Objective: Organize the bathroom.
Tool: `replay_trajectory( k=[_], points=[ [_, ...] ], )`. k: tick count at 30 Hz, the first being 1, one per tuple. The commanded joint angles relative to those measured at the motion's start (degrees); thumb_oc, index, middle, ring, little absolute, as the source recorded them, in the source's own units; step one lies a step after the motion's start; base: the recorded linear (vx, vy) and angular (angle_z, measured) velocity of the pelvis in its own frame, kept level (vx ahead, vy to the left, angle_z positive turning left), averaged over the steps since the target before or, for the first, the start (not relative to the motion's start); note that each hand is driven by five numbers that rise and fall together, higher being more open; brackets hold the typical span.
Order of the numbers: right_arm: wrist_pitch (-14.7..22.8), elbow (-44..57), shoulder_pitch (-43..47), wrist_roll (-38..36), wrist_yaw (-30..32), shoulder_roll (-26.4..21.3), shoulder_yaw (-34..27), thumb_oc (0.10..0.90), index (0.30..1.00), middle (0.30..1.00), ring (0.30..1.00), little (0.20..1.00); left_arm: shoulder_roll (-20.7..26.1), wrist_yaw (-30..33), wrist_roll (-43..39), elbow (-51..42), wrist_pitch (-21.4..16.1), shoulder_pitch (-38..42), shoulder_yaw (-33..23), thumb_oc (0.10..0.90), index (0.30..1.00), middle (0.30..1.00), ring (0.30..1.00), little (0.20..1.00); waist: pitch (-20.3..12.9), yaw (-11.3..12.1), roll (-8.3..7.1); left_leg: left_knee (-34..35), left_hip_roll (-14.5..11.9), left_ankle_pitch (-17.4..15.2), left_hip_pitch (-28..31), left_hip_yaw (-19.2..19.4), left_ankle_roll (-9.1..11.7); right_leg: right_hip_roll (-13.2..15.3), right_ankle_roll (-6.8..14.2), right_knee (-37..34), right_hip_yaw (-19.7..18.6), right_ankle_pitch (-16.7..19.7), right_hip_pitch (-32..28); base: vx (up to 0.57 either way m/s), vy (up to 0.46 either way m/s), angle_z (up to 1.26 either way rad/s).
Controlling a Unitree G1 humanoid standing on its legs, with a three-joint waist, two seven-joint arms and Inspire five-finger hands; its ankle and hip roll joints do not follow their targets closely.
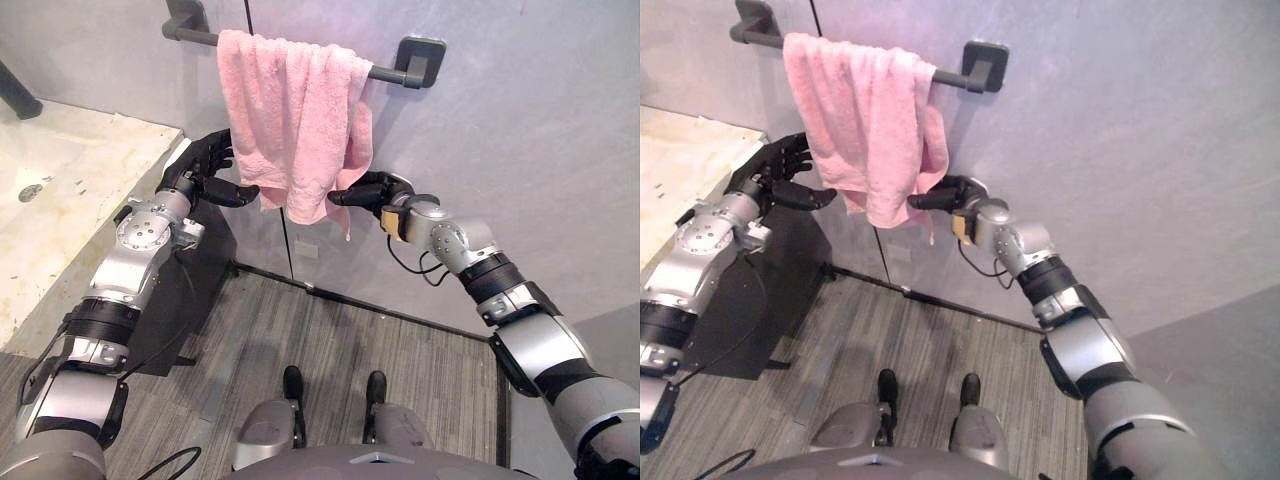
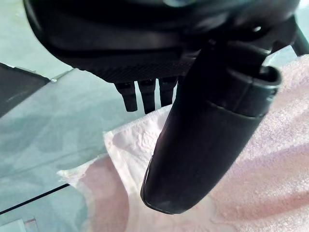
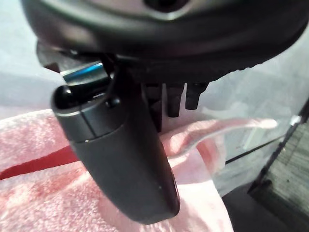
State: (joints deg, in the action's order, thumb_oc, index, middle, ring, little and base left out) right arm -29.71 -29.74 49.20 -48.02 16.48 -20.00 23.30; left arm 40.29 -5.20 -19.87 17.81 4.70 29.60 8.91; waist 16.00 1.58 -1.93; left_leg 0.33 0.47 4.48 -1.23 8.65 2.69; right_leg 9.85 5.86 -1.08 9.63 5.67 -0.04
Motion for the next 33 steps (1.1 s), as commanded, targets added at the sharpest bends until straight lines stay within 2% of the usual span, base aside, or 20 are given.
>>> replay_trajectory(
  k=[1,9,10,11,12,13,14,15,29,33],
  points=[
    [8.67,-3.2,11.15,-0.25,3.19,-3.86,-1.34,0.8,0.9,0.9,0.9,0.9,-0.42,2.0,0.48,0.78,-7.05,5.53,1.24,0.8,0.9,0.9,0.9,0.9,-7.49,1.67,1.09,-0.09,-5.24,-8.57,9.52,-1.61,1.06,1.81,3.52,4.44,-0.1,-2.84,2.31,0.03,0.002,0.16],
    [9.15,-3.76,12.27,-0.68,3.32,-3.96,-1.01,0.8,0.9,0.9,0.9,0.9,-0.69,1.8,-0.97,1.04,-6.66,6.0,1.83,0.8,0.9,0.9,0.9,0.9,-6.79,1.56,1.53,-0.11,-5.19,-8.16,8.67,-2.37,1.15,1.27,3.15,4.48,-1.12,-3.09,2.7,-0.01,0.007,0.0],
    [9.43,-3.91,12.39,-0.59,3.04,-4.05,-0.94,0.8,0.9,0.9,0.9,0.9,-0.89,1.44,-1.63,1.01,-5.95,6.1,1.89,0.634,0.651,0.651,0.651,0.651,-6.66,1.53,1.6,-0.2,-5.18,-8.1,8.48,-2.42,1.18,1.25,3.11,4.46,-1.21,-3.12,2.71,0.0,0.0,0.0],
    [9.65,-4.14,12.43,-0.28,2.7,-4.11,-0.89,0.593,0.589,0.589,0.589,0.589,-1.07,1.21,-2.17,1.1,-5.5,6.13,1.99,0.4,0.3,0.3,0.3,0.3,-6.6,1.5,1.64,-0.27,-5.17,-8.08,8.39,-2.47,1.19,1.24,3.1,4.46,-1.26,-3.16,2.7,0.0,0.0,0.0],
    [9.72,-4.27,12.5,0.11,2.44,-4.2,-0.78,0.533,0.5,0.5,0.5,0.5,-1.25,1.4,-2.81,1.19,-5.0,6.19,2.04,0.4,0.3,0.3,0.3,0.3,-6.52,1.46,1.67,-0.33,-5.16,-8.04,8.29,-2.49,1.22,1.22,3.08,4.49,-1.31,-3.17,2.74,0.0,0.0,0.0],
    [9.79,-4.26,12.56,0.4,2.18,-4.27,-0.68,0.428,0.342,0.342,0.342,0.342,-1.57,1.41,-3.45,1.28,-4.22,6.19,1.93,0.4,0.3,0.3,0.3,0.3,-6.44,1.41,1.7,-0.38,-5.13,-7.99,8.18,-2.49,1.23,1.23,3.06,4.49,-1.37,-3.15,2.78,0.0,0.0,0.0],
    [9.8,-4.24,12.57,0.51,2.1,-4.28,-0.67,0.428,0.342,0.342,0.342,0.342,-1.67,1.33,-3.58,1.29,-4.07,6.17,1.86,0.4,0.3,0.3,0.3,0.3,-6.42,1.4,1.71,-0.39,-5.12,-7.99,8.17,-2.49,1.21,1.24,3.06,4.48,-1.38,-3.14,2.78,0.0,0.0,0.0],
    [9.91,-4.16,12.76,0.88,2.0,-4.25,-0.51,0.4,0.3,0.3,0.3,0.3,-1.99,0.81,-4.09,1.2,-3.95,6.18,2.05,0.4,0.3,0.3,0.3,0.3,-6.31,1.38,1.76,-0.41,-5.08,-7.96,8.09,-2.53,1.22,1.27,3.09,4.48,-1.42,-3.13,2.8,-0.02,0.008,0.03],
    [9.03,-3.92,13.66,2.82,0.06,-5.08,0.45,0.4,0.3,0.3,0.3,0.3,-3.06,1.04,-4.15,2.69,-2.07,6.62,2.04,0.4,0.3,0.3,0.3,0.3,-6.24,0.89,2.21,-0.76,-4.66,-7.84,7.98,-2.26,1.18,1.36,3.04,4.14,-1.86,-3.23,2.12,0.0,0.0,0.0],
    [9.02,-3.83,13.67,3.89,0.21,-5.27,0.62,0.4,0.3,0.3,0.3,0.3,-3.07,3.65,-4.16,3.26,-1.65,6.72,1.59,0.4,0.3,0.3,0.3,0.3,-6.17,0.9,2.3,-0.86,-4.6,-7.79,7.98,-2.25,1.14,1.38,2.98,4.12,-1.88,-3.22,1.98,0.0,0.0,0.0]
  ],
)
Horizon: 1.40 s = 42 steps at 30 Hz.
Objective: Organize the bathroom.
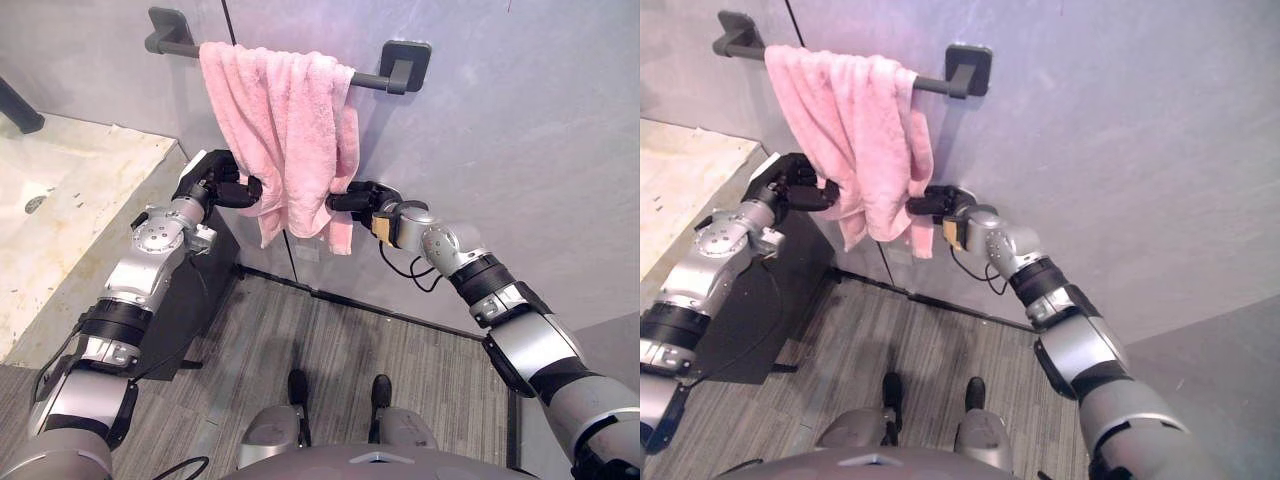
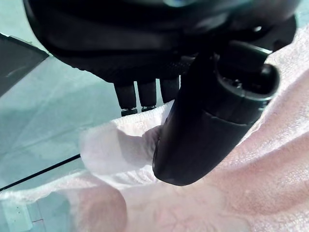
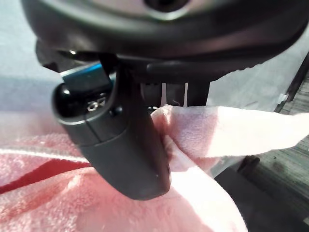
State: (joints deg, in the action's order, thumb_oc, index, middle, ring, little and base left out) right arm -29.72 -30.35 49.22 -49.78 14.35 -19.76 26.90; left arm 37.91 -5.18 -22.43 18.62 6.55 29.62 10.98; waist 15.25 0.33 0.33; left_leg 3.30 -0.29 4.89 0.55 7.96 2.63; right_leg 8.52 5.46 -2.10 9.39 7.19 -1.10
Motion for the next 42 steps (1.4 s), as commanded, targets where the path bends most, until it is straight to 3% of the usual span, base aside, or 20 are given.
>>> replay_trajectory(
  k=[1,3,5,7,10,14,26,33,38,40,41,42],
  points=[
    [9.17,-3.36,13.7,6.13,2.63,-5.53,-2.98,0.4,0.3,0.3,0.3,0.3,-0.76,6.07,-1.71,3.03,-2.98,6.69,-0.84,0.4,0.3,0.3,0.3,0.3,-5.41,2.21,0.05,-3.89,-3.81,-8.18,6.19,-1.62,1.18,2.69,3.32,5.11,-1.64,-4.76,2.93,0.0,0.0,0.0],
    [9.35,-3.53,13.73,6.48,2.89,-5.52,-2.96,0.4,0.3,0.3,0.3,0.3,-0.75,8.01,-2.06,3.43,-2.64,6.72,-1.14,0.4,0.3,0.3,0.3,0.3,-5.41,2.26,0.06,-3.94,-3.78,-8.2,6.18,-1.65,1.19,2.7,3.29,5.08,-1.61,-4.79,2.86,0.0,0.0,0.0],
    [9.73,-3.75,13.76,8.76,3.96,-5.73,-3.09,0.4,0.3,0.3,0.3,0.3,-0.83,15.42,-2.87,6.32,-1.42,6.72,-2.87,0.4,0.3,0.3,0.3,0.3,-5.3,2.37,-0.06,-4.25,-3.72,-8.33,6.13,-1.81,1.21,2.72,3.26,5.17,-1.41,-4.95,2.72,0.0,0.0,0.0],
    [9.71,-3.75,13.8,9.43,4.31,-5.83,-3.02,0.4,0.3,0.3,0.3,0.3,-0.83,16.98,-3.18,7.01,-1.36,6.71,-3.38,0.4,0.3,0.3,0.3,0.3,-5.27,2.41,-0.11,-4.33,-3.71,-8.33,6.08,-1.85,1.19,2.74,3.25,5.21,-1.37,-4.97,2.75,0.0,0.0,0.0],
    [8.64,-2.88,13.96,11.16,6.69,-7.42,-2.95,0.4,0.3,0.3,0.3,0.3,-1.04,19.85,-3.84,10.19,-3.97,4.04,-6.89,0.4,0.3,0.3,0.3,0.3,-4.98,2.89,-0.27,-4.63,-3.83,-8.45,5.82,-2.08,1.28,2.91,3.19,5.35,-0.88,-5.25,2.67,0.0,0.0,0.0],
    [8.3,-2.86,13.91,12.21,7.26,-9.45,-3.69,0.4,0.3,0.3,0.3,0.3,-1.19,19.43,-3.19,9.64,-6.02,0.78,-9.08,0.4,0.3,0.3,0.3,0.3,-4.43,3.25,-0.16,-4.99,-3.97,-8.49,5.29,-1.99,1.36,3.11,3.19,5.65,-0.66,-5.44,2.92,-0.03,0.003,0.03],
    [8.14,-1.78,12.31,17.11,9.75,-14.61,-6.91,0.4,0.3,0.3,0.3,0.3,-0.93,22.15,-2.98,7.68,-5.75,-2.9,-11.71,0.4,0.3,0.3,0.3,0.3,-3.45,2.77,0.29,-5.23,-3.78,-8.36,4.77,-1.64,1.43,3.53,3.34,6.05,-0.75,-5.6,3.01,-0.01,0.0,0.01],
    [5.46,-2.21,11.93,20.01,10.71,-17.88,-8.01,0.4,0.3,0.3,0.3,0.3,-1.08,23.59,-3.26,8.17,-5.81,-4.81,-13.37,0.4,0.3,0.3,0.3,0.3,-3.31,2.4,0.33,-5.14,-3.75,-8.34,4.83,-1.39,1.45,3.57,3.34,6.25,-0.84,-5.86,3.01,0.0,0.0,0.0],
    [4.22,-2.47,11.37,19.08,10.76,-19.48,-8.29,0.4,0.3,0.3,0.3,0.3,-1.01,22.2,-4.04,7.14,-5.57,-6.04,-14.13,0.4,0.3,0.3,0.3,0.3,-3.26,2.35,0.1,-5.1,-3.98,-8.24,4.75,-1.29,1.5,3.41,3.31,6.16,-1.07,-5.92,3.07,0.0,0.0,0.0],
    [4.33,-2.16,10.72,18.6,10.63,-19.64,-8.62,0.4,0.3,0.3,0.3,0.3,-1.47,18.95,-6.25,6.34,-7.25,-6.62,-14.33,0.4,0.3,0.3,0.3,0.3,-3.2,2.28,0.0,-5.16,-4.1,-8.25,4.71,-1.22,1.51,3.36,3.31,6.06,-1.19,-5.88,3.09,0.0,0.0,0.0],
    [4.6,-2.05,10.56,18.74,9.95,-19.74,-8.69,0.444,0.366,0.366,0.366,0.366,-1.62,17.83,-7.32,5.77,-7.85,-6.74,-14.35,0.416,0.324,0.324,0.324,0.324,-3.16,2.24,-0.02,-5.19,-4.15,-8.26,4.71,-1.15,1.54,3.31,3.29,6.02,-1.24,-5.87,3.09,0.0,0.0,0.0],
    [4.05,-1.7,10.59,19.05,9.46,-19.88,-8.81,0.689,0.733,0.733,0.733,0.733,-2.04,15.57,-8.04,4.37,-8.45,-7.06,-14.5,0.541,0.512,0.512,0.512,0.512,-3.06,2.19,-0.05,-5.18,-4.21,-8.24,4.67,-1.02,1.6,3.2,3.24,5.91,-1.34,-5.83,3.13,0.0,0.0,0.0]
  ],
)
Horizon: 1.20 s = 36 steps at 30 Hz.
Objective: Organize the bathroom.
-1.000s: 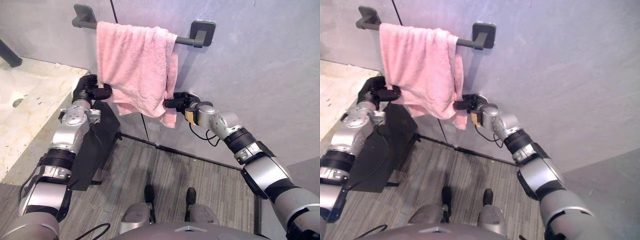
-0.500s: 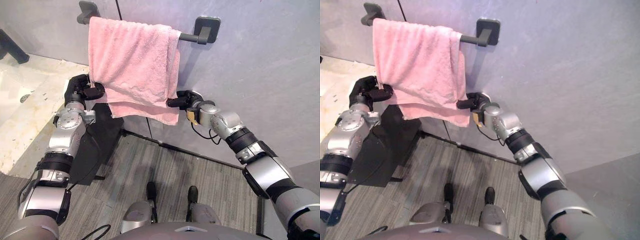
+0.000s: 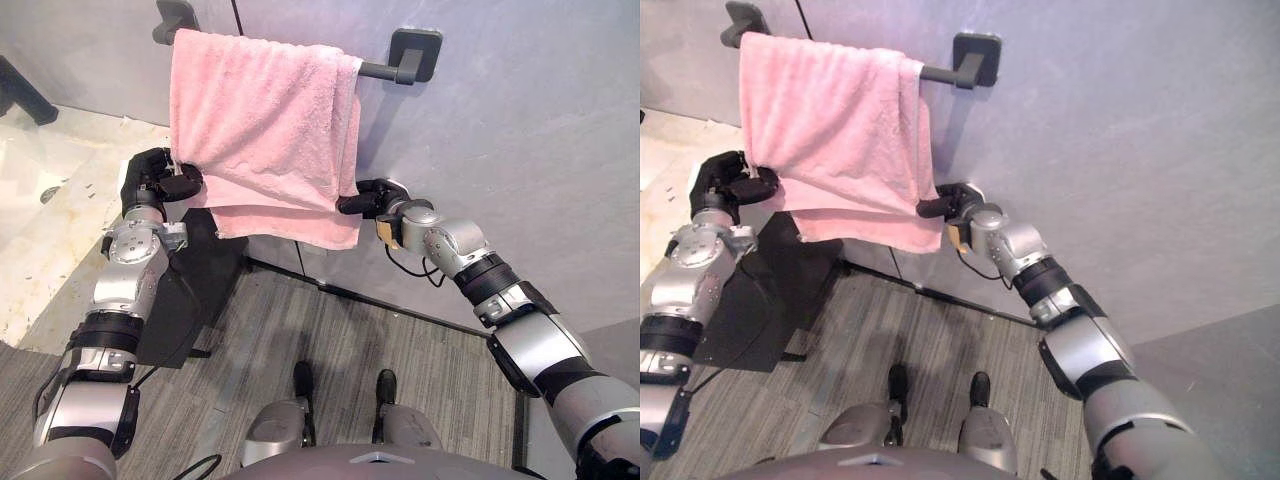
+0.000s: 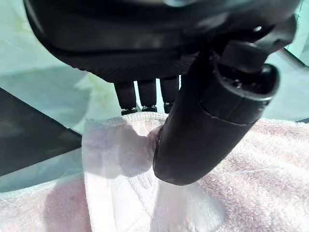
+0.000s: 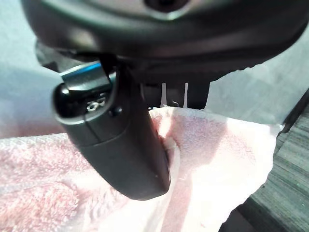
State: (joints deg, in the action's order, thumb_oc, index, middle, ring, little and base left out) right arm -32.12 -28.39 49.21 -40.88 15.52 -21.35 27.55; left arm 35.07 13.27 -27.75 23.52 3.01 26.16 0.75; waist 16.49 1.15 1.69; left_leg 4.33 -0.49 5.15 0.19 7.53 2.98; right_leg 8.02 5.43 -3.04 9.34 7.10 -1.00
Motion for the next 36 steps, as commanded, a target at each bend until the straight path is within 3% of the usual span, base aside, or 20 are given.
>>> replay_trajectory(
  k=[1,2,5,17,24,26,29,30,34,36],
  points=[
    [7.18,-3.52,10.5,9.87,7.45,-18.09,-9.48,0.8,0.9,0.9,0.9,0.9,0.34,-4.54,-3.13,-1.32,-5.04,-3.85,-4.18,0.649,0.674,0.674,0.674,0.674,-4.24,1.36,-1.37,-6.13,-4.08,-8.45,5.03,-0.58,1.27,3.62,3.23,6.73,-1.43,-5.67,3.05,-0.03,-0.017,0.01],
    [7.28,-3.14,10.4,10.56,6.88,-17.84,-9.5,0.8,0.9,0.9,0.9,0.9,-0.09,-4.75,-2.75,-2.18,-4.7,-4.09,-4.04,0.8,0.9,0.9,0.9,0.9,-4.18,1.35,-1.32,-6.06,-4.11,-8.4,4.98,-0.55,1.26,3.52,3.16,6.67,-1.58,-5.63,3.12,-0.05,-0.011,0.0],
    [8.19,0.0,9.45,9.44,6.85,-16.82,-9.33,0.8,0.9,0.9,0.9,0.9,-0.92,-6.73,-2.95,-3.62,-2.04,-4.22,-3.28,0.8,0.9,0.9,0.9,0.9,-3.81,0.94,-1.1,-5.85,-4.16,-8.18,4.77,-0.43,1.2,3.24,3.01,6.73,-2.24,-5.6,3.56,-0.05,0.0,0.0],
    [6.45,4.96,6.56,10.1,7.83,-14.9,-9.79,0.8,0.9,0.9,0.9,0.9,-1.01,-7.31,-2.22,-1.56,-2.11,-3.64,-2.03,0.8,0.9,0.9,0.9,0.9,-3.07,0.06,-0.58,-6.31,-4.13,-8.15,4.38,0.25,1.12,3.03,2.9,6.75,-2.89,-5.72,3.81,-0.02,0.003,-0.02],
    [1.44,5.44,5.84,15.33,6.18,-15.57,-10.12,0.8,0.9,0.9,0.9,0.9,-2.27,-10.27,-3.45,-0.56,-0.31,-5.2,-1.71,0.8,0.9,0.9,0.9,0.9,-3.78,-0.09,-0.81,-6.56,-4.19,-8.43,4.41,0.54,1.14,2.87,2.94,6.61,-2.83,-5.9,3.72,0.0,0.0,0.0],
    [-1.23,6.41,2.3,21.05,0.01,-15.22,-9.55,0.8,0.9,0.9,0.9,0.9,-4.52,-11.0,-3.97,-1.07,1.25,-8.55,-1.67,0.8,0.9,0.9,0.9,0.9,-4.49,-0.14,-0.99,-6.66,-4.23,-8.58,4.49,0.75,1.1,2.74,2.94,6.25,-2.81,-5.93,3.5,0.0,0.005,-0.05],
    [-3.49,7.85,-1.42,24.76,-3.69,-14.75,-8.42,0.8,0.9,0.9,0.9,0.9,-6.01,-10.8,-3.39,-1.45,1.96,-10.89,-1.67,0.8,0.9,0.9,0.9,0.9,-4.97,-0.19,-1.16,-6.62,-4.26,-8.59,4.59,0.89,1.01,2.61,2.93,5.89,-2.84,-5.87,3.29,0.0,0.001,-0.01],
    [-3.86,10.06,-8.66,28.79,-6.19,-13.87,-8.21,0.8,0.9,0.9,0.9,0.9,-7.73,-10.47,-4.14,-2.01,2.69,-14.53,-2.64,0.8,0.9,0.9,0.9,0.9,-5.48,-0.39,-1.37,-6.56,-4.33,-8.71,4.86,1.07,0.87,2.32,2.75,5.43,-2.8,-5.97,2.86,0.03,-0.007,-0.02],
    [1.35,8.77,-24.48,38.32,-10.45,-11.47,-8.99,0.8,0.9,0.9,0.9,0.9,-11.1,-12.23,-3.36,-0.35,2.12,-21.25,-4.19,0.8,0.9,0.9,0.9,0.9,-6.2,-0.9,-1.75,-6.31,-4.7,-8.66,5.56,1.8,0.6,1.68,2.46,4.35,-2.86,-5.93,1.96,0.02,-0.01,-0.03],
    [2.33,8.41,-28.43,38.53,-10.39,-11.0,-9.31,0.8,0.9,0.9,0.9,0.9,-12.1,-12.23,-3.15,0.08,1.82,-22.99,-4.43,0.8,0.9,0.9,0.9,0.9,-6.35,-0.96,-1.81,-6.07,-4.79,-8.64,5.86,1.89,0.57,1.55,2.43,4.04,-2.69,-5.89,1.69,0.0,-0.011,-0.06]
  ],
)
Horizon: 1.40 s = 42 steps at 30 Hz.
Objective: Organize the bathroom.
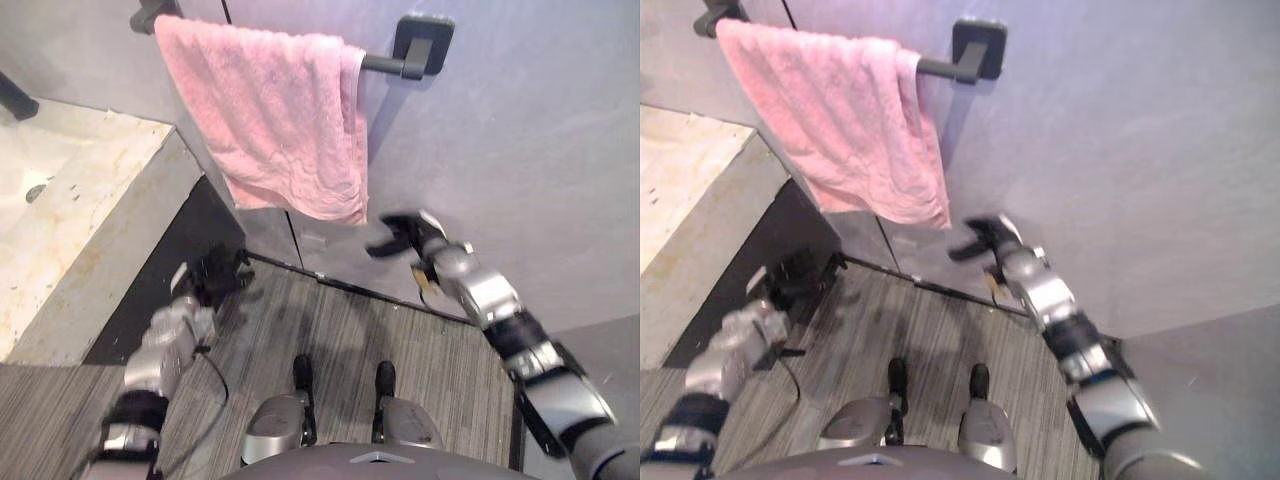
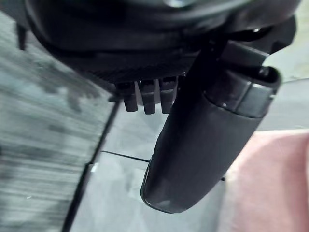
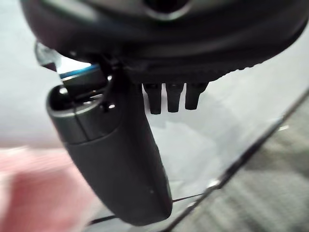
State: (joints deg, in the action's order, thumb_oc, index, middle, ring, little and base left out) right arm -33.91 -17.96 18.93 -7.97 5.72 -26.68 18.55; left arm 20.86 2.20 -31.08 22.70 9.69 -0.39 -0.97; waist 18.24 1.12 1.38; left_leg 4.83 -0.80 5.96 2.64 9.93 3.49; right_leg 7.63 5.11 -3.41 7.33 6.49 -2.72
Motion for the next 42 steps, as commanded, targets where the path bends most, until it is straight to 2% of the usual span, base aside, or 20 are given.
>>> replay_trajectory(
  k=[1,2,5,9,11,14,17,20,21,22,24,25,26,30,31,34,36,37,39,42],
  points=[
    [4.73,-3.5,-0.81,7.25,-1.02,-4.77,-0.38,0.8,0.9,0.9,0.9,0.9,1.57,-1.53,0.48,1.37,-5.31,2.34,-2.71,0.8,0.9,0.9,0.9,0.9,-8.09,-1.03,-1.62,-6.47,-4.58,-9.42,3.63,-0.35,0.09,1.78,2.67,4.13,-0.68,-5.22,3.24,-0.01,-0.023,-0.07],
    [7.15,-6.34,-5.62,8.48,-0.31,-3.36,-0.22,0.8,0.9,0.9,0.9,0.9,0.49,-1.96,1.23,2.37,-6.79,0.18,-2.61,0.8,0.9,0.9,0.9,0.9,-8.22,-1.03,-1.75,-6.17,-4.69,-9.46,4.03,0.01,0.09,1.63,2.6,3.48,-0.25,-5.02,2.95,-0.01,-0.027,-0.06],
    [9.59,-12.57,-10.48,12.75,-0.04,-1.12,0.88,0.8,0.9,0.9,0.9,0.9,-0.47,-1.0,2.47,4.39,-10.44,-2.21,-2.06,0.8,0.9,0.9,0.9,0.9,-8.39,-0.83,-1.96,-6.12,-4.87,-9.57,4.29,0.41,0.23,1.42,2.41,2.47,0.47,-4.73,2.47,-0.02,-0.034,-0.07],
    [12.53,-18.23,-12.02,15.19,0.65,0.52,2.8,0.8,0.9,0.9,0.9,0.9,-0.53,3.19,3.45,5.97,-13.41,-2.74,-1.85,0.8,0.9,0.9,0.9,0.9,-8.58,-0.5,-2.26,-6.18,-5.1,-9.63,4.39,0.38,0.37,1.26,2.26,1.94,1.31,-4.59,2.23,-0.02,-0.034,-0.01],
    [16.08,-26.18,-11.96,19.85,-1.12,2.08,5.53,0.8,0.9,0.9,0.9,0.9,-1.22,1.34,4.22,11.32,-9.94,-2.26,-0.61,0.8,0.9,0.9,0.9,0.9,-8.94,0.41,-2.5,-6.88,-5.35,-9.59,3.94,0.04,0.54,1.13,1.98,1.67,2.3,-4.53,2.02,-0.07,-0.075,0.02],
    [21.62,-34.89,-10.85,26.45,-3.28,3.5,8.53,0.8,0.9,0.9,0.9,0.9,-2.74,-1.76,3.46,20.95,-8.08,-2.38,2.28,0.8,0.9,0.9,0.9,0.9,-8.71,1.98,-2.14,-9.11,-5.98,-7.86,2.63,-1.65,1.18,0.78,1.27,1.68,3.86,-4.83,1.35,-0.06,-0.061,0.14],
    [23.9,-38.6,-10.14,30.26,-5.48,4.43,11.11,0.8,0.9,0.9,0.9,0.9,-3.75,0.13,4.48,28.71,-4.5,-2.99,2.4,0.8,0.9,0.9,0.9,0.9,-8.57,3.24,-1.99,-10.36,-6.89,-5.46,1.81,-3.36,1.84,0.39,0.5,2.6,5.45,-5.95,0.76,0.0,-0.068,0.19],
    [23.85,-40.12,-9.8,30.76,-6.6,5.03,11.84,0.8,0.9,0.9,0.9,0.9,-4.22,1.97,4.31,33.35,-2.04,-3.3,1.75,0.8,0.9,0.9,0.9,0.9,-8.59,3.61,-1.97,-10.02,-8.0,-3.37,1.5,-3.7,2.43,-0.22,-0.05,3.29,6.3,-6.7,0.77,0.01,-0.051,0.22],
    [23.54,-40.82,-9.47,30.7,-6.96,5.38,12.23,0.8,0.9,0.9,0.9,0.9,-4.74,2.02,4.04,36.73,-3.12,-3.3,1.44,0.8,0.9,0.9,0.9,0.9,-8.46,3.8,-2.03,-8.37,-9.09,-1.4,0.95,-2.87,2.95,-0.9,-0.26,2.92,7.17,-6.87,0.83,-0.06,-0.071,0.27],
    [23.91,-41.55,-9.4,31.09,-6.94,5.43,12.19,0.8,0.9,0.9,0.9,0.9,-5.07,1.87,4.64,38.91,-3.76,-2.89,1.17,0.8,0.9,0.9,0.9,0.9,-8.17,3.78,-2.02,-7.7,-9.79,-0.57,0.32,-0.1,3.37,-1.13,-0.4,2.27,8.92,-6.82,0.78,-0.15,-0.089,0.34],
    [24.01,-42.25,-9.67,30.92,-5.95,5.52,11.74,0.8,0.9,0.9,0.9,0.9,-5.38,0.84,7.37,41.4,-4.81,-1.94,1.25,0.8,0.9,0.9,0.9,0.9,-7.37,3.4,-2.22,-9.36,-11.41,-0.45,-0.93,7.71,4.12,-0.38,-0.61,1.32,13.9,-6.48,0.71,-0.25,-0.082,0.55],
    [23.94,-42.57,-9.55,30.6,-5.32,5.52,11.7,0.8,0.9,0.9,0.9,0.9,-5.57,0.21,8.89,42.77,-5.74,-1.46,1.24,0.8,0.9,0.9,0.9,0.9,-7.04,3.21,-2.48,-11.24,-11.82,-1.03,-1.04,10.64,4.35,0.24,-0.86,1.58,16.34,-6.3,1.22,-0.34,-0.097,1.48],
    [23.74,-43.49,-9.05,29.32,-4.2,5.45,11.16,0.8,0.9,0.9,0.9,0.9,-6.11,-0.06,10.18,45.31,-7.62,-0.66,1.53,0.8,0.9,0.9,0.9,0.9,-6.07,2.83,-3.04,-19.19,-11.88,-3.15,0.08,13.48,5.72,0.88,-1.69,3.13,19.35,-7.07,2.08,-0.27,-0.09,1.64],
    [24.1,-44.07,-8.82,28.88,-3.41,5.05,9.49,0.8,0.9,0.9,0.9,0.9,-6.04,-0.54,11.24,46.71,-9.25,0.04,1.38,0.8,0.9,0.9,0.9,0.9,-5.12,2.07,-3.76,-27.69,-12.07,-3.81,0.56,14.39,6.74,1.31,-2.8,4.42,21.82,-6.79,3.96,-0.19,-0.07,1.02],
    [24.93,-44.19,-9.48,29.06,-3.66,4.05,8.15,0.8,0.9,0.9,0.9,0.9,-5.45,-1.06,12.49,47.07,-10.14,0.82,1.41,0.8,0.9,0.9,0.9,0.9,-5.29,1.19,-3.78,-32.37,-11.25,-2.85,1.44,14.06,8.13,0.63,-3.7,4.64,23.61,-6.51,5.14,-0.21,-0.088,0.72],
    [26.7,-44.12,-11.25,30.35,-4.11,2.4,6.9,0.8,0.9,0.9,0.9,0.9,-4.66,-1.37,12.06,46.5,-9.87,1.99,2.43,0.8,0.9,0.9,0.9,0.9,-6.15,-0.03,-2.8,-34.09,-8.31,-1.67,3.01,13.23,9.82,-0.66,-4.0,3.8,25.4,-5.53,5.82,-0.17,-0.028,0.98],
    [27.25,-44.1,-12.19,30.55,-3.96,1.63,6.19,0.8,0.9,0.9,0.9,0.9,-4.47,-1.48,11.34,45.63,-9.55,2.82,3.28,0.8,0.9,0.9,0.9,0.9,-6.83,-1.23,-1.83,-32.03,-6.45,-3.52,4.45,14.1,9.4,-1.2,-3.14,2.99,26.02,-3.84,6.85,-0.17,0.059,1.5],
    [28.01,-44.73,-12.82,30.64,-3.44,1.48,5.9,0.8,0.9,0.9,0.9,0.9,-4.16,-1.36,11.89,44.72,-8.81,3.46,3.61,0.8,0.9,0.9,0.9,0.9,-7.31,-2.38,-1.0,-26.59,-6.01,-4.12,6.69,16.14,8.81,-1.58,-2.45,2.81,26.42,-2.63,8.3,-0.2,0.124,0.6],
    [28.61,-45.1,-13.15,30.43,-2.8,1.89,5.89,0.8,0.9,0.9,0.9,0.9,-4.04,-0.67,11.68,43.21,-9.03,3.59,3.84,0.8,0.9,0.9,0.9,0.9,-7.46,-3.09,-0.7,-20.24,-4.06,-8.11,8.51,16.88,6.26,-0.8,-0.66,3.55,26.57,-0.06,11.15,-0.22,0.128,-0.03],
    [28.89,-44.09,-13.19,30.01,-2.49,2.15,6.09,0.8,0.9,0.9,0.9,0.9,-3.4,0.45,10.43,40.76,-9.0,3.5,3.46,0.8,0.9,0.9,0.9,0.9,-6.14,-3.16,-1.6,-16.52,-1.18,-15.11,8.68,16.12,1.7,1.25,2.19,4.09,25.49,3.58,13.76,-0.25,0.098,0.29]
  ],
)
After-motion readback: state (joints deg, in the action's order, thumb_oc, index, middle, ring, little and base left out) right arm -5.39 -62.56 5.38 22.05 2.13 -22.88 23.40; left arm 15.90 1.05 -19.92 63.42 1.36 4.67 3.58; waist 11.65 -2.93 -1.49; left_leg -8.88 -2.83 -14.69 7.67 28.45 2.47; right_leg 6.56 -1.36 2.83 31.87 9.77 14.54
